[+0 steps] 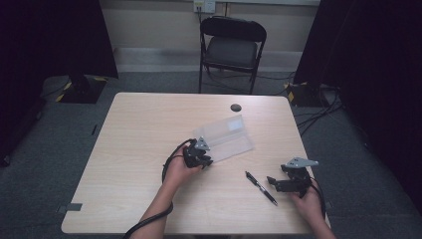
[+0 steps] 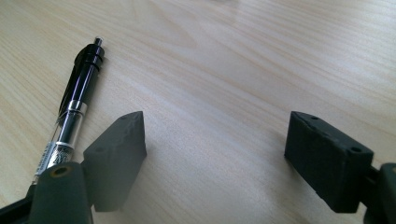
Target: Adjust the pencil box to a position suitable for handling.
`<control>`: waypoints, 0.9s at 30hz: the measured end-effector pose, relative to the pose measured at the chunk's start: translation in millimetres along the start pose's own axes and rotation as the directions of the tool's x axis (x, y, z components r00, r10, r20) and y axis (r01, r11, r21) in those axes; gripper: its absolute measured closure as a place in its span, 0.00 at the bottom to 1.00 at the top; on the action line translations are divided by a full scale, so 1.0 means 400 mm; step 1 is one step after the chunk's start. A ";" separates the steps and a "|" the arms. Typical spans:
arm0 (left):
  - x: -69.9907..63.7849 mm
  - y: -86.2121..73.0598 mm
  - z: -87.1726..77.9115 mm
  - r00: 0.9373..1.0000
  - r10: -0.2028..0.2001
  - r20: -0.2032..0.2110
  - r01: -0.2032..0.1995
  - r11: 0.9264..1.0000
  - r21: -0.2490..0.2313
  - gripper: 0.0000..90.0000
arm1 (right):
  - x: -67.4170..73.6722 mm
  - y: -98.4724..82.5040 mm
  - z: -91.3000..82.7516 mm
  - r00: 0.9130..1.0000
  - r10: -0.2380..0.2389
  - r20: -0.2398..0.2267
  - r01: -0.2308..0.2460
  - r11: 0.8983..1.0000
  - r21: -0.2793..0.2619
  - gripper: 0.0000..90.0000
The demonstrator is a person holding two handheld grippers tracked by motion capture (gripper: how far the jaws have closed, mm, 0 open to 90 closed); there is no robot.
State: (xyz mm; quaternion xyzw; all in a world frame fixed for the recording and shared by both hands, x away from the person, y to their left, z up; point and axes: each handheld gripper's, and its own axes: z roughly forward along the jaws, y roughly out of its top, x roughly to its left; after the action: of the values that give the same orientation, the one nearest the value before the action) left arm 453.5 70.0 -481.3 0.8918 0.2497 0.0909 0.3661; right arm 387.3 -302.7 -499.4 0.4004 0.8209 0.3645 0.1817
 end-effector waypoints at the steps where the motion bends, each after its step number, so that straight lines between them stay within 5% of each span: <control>1: 0.000 0.000 0.000 1.000 0.000 0.000 0.000 1.000 0.000 0.85 | 0.000 0.000 0.000 1.000 0.000 0.000 0.000 1.000 0.000 0.22; 7: -0.009 0.024 -0.011 0.999 -0.036 -0.022 0.034 0.993 -0.110 0.69 | 0.000 0.000 0.000 1.000 0.000 0.000 0.000 1.000 0.000 0.22; 18: -0.008 0.030 0.031 0.998 -0.040 -0.043 0.034 0.991 -0.129 0.62 | 0.000 0.000 0.000 1.000 0.000 0.000 0.000 1.000 0.000 0.22; 24: -0.015 0.039 0.056 1.000 -0.016 -0.015 0.015 0.994 -0.106 0.65 | 0.000 0.000 0.000 1.000 0.000 0.000 0.000 1.000 0.000 0.22; 27: -0.019 0.033 0.066 1.000 -0.023 0.000 0.023 0.995 -0.100 0.81 | 0.000 0.000 0.000 1.000 0.000 0.000 0.000 1.000 0.000 0.22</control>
State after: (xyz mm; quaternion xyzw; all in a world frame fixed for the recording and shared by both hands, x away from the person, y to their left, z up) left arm 461.1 42.3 -490.8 0.8693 0.2553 0.0996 0.4113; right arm 387.3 -302.7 -499.4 0.4004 0.8209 0.3644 0.1818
